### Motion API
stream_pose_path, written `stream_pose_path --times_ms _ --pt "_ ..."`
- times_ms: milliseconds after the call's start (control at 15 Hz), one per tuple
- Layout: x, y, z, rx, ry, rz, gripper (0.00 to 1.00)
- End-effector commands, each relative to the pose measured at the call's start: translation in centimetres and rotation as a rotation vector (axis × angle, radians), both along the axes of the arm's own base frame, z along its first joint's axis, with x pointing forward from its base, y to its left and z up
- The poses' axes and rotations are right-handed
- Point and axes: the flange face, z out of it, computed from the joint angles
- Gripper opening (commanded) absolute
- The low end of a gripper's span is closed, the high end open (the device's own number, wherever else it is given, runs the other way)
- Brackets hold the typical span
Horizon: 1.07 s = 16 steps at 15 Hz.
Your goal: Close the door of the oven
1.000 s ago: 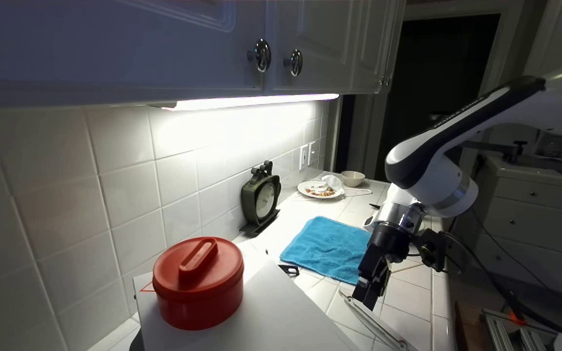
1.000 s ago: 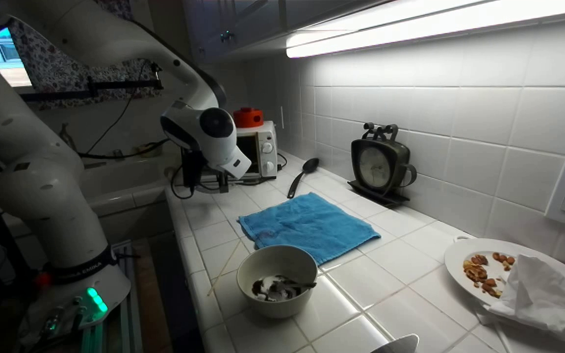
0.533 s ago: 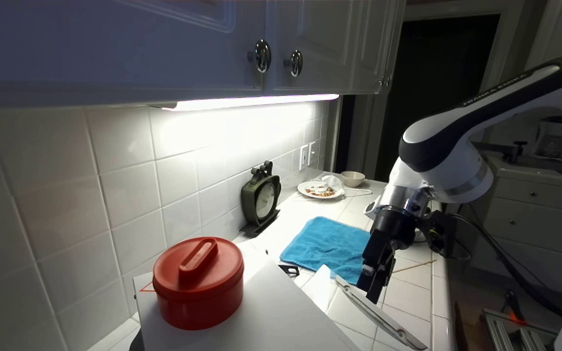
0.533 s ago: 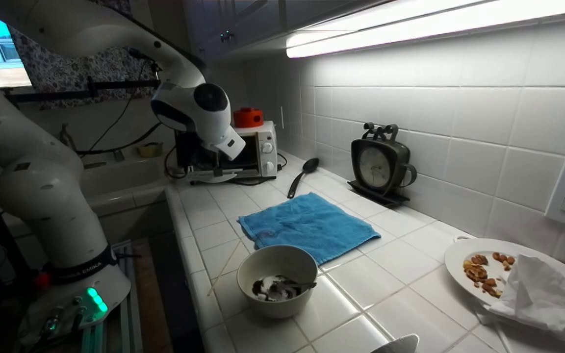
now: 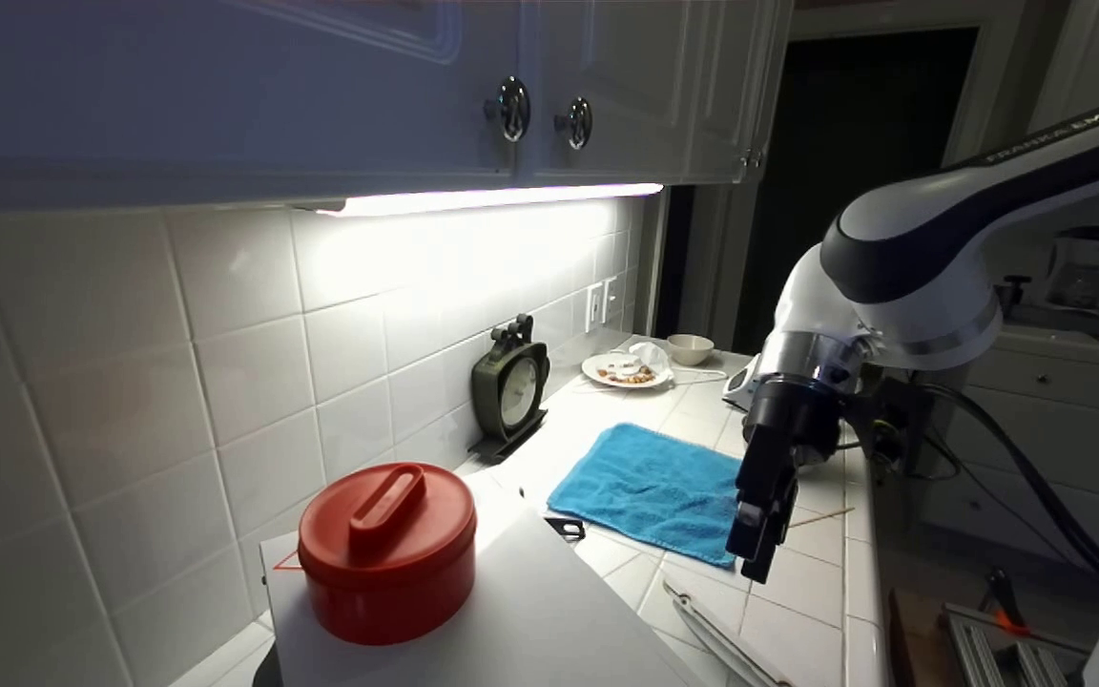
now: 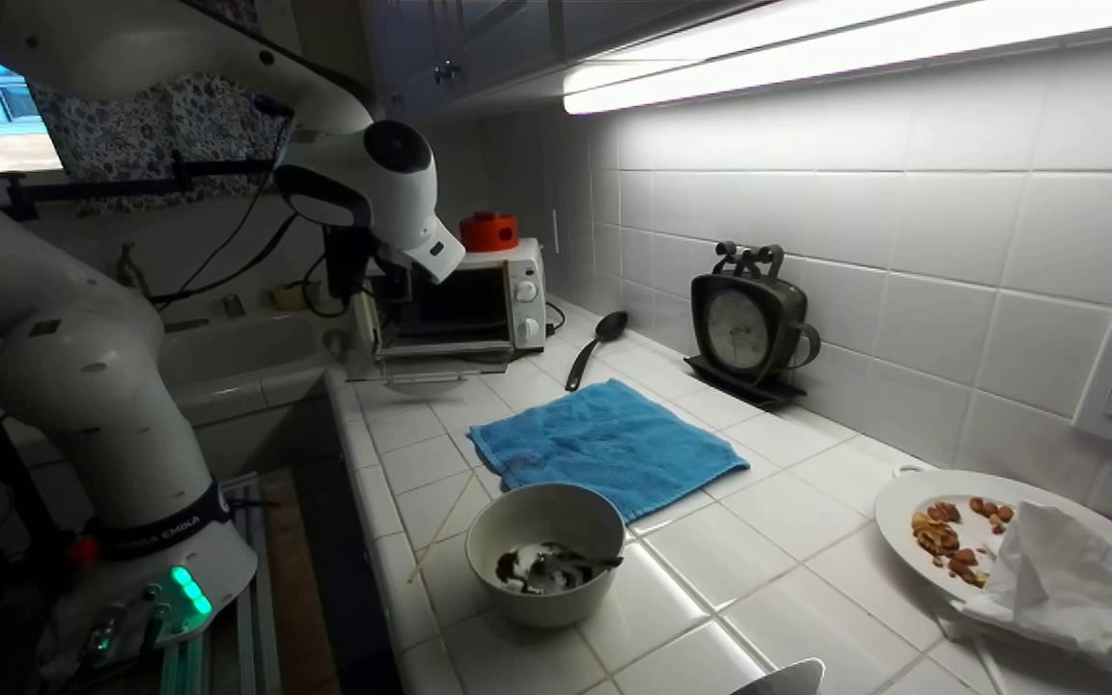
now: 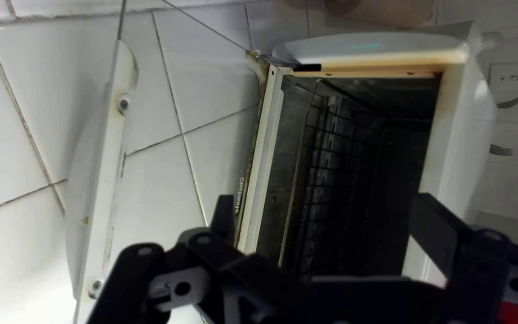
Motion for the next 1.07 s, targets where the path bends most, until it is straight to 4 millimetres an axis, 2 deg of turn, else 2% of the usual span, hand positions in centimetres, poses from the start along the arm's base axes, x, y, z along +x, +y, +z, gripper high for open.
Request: stream_pose_path --times_ms 0,133,400,733,1000 --pt "-1.1 0.6 1.5 -0.023 0.05 0.018 1.0" --pt "-1.3 0.2 1.7 -0.018 0.042 0.031 1.0" --pt "-1.5 -3.3 0.5 -0.025 0.03 0.059 1.0" --pt "-1.5 -9.0 -2.4 -0.084 0.028 0.022 1.0" --pt "-1.5 -12.1 -4.9 -0.129 0.03 -0.013 1.0"
